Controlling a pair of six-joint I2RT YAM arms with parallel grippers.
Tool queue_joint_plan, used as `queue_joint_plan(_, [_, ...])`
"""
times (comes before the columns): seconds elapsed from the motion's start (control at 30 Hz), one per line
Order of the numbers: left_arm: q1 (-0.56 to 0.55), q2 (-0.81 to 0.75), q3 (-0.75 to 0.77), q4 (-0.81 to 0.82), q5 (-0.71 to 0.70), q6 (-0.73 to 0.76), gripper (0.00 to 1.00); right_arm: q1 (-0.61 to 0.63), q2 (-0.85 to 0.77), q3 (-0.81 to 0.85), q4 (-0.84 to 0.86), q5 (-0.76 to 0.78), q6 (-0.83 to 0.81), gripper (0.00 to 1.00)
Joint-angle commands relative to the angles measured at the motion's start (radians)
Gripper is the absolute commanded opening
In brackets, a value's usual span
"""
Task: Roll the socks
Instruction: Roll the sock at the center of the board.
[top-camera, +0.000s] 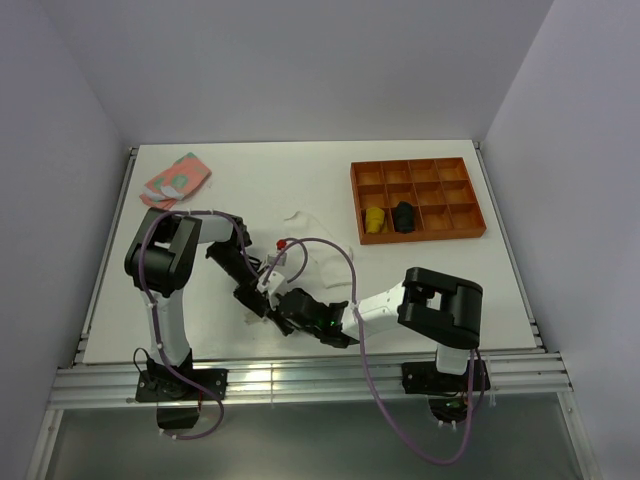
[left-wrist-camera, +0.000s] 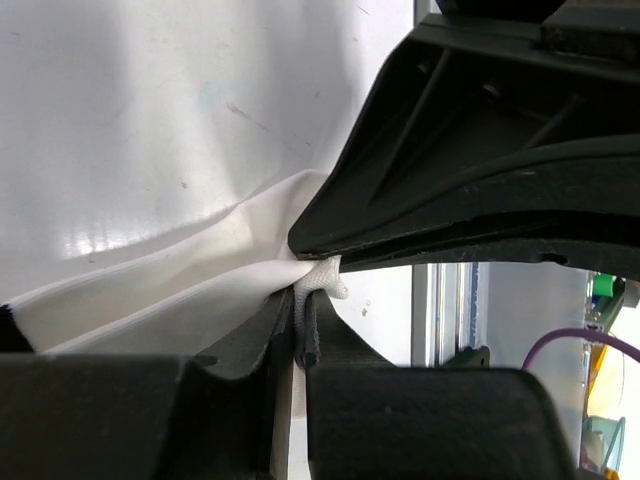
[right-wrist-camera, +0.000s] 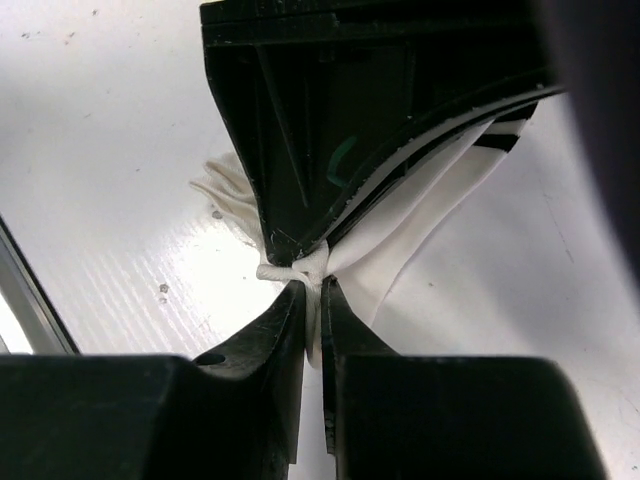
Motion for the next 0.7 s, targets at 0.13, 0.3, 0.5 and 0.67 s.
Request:
queue_joint_plan(0.13, [-0.004, -0.120, -0.007, 0.112, 0.051, -0.106, 0.14, -0.005, 0.008, -0.030, 0.044, 0.020, 0.066, 0.04])
queue_joint_plan(0.3, [0.004, -0.168, -0.016, 0.149, 0.063, -0.152, 0.24, -0.005, 0.002, -0.045, 0.042, 0.033, 0.084, 0.01])
queue_joint_plan(0.5, [0.041, -0.198, -0.004, 0.183, 0.065, -0.212, 0.27, -0.003, 0.009, -0.045, 0.030, 0.056, 0.096, 0.00])
queue_joint_plan(0.67, [0.097, -0.247, -0.013, 0.264, 0.040, -0.287, 0.27, -0.005, 0.015, -0.032, 0.004, 0.064, 0.112, 0.00])
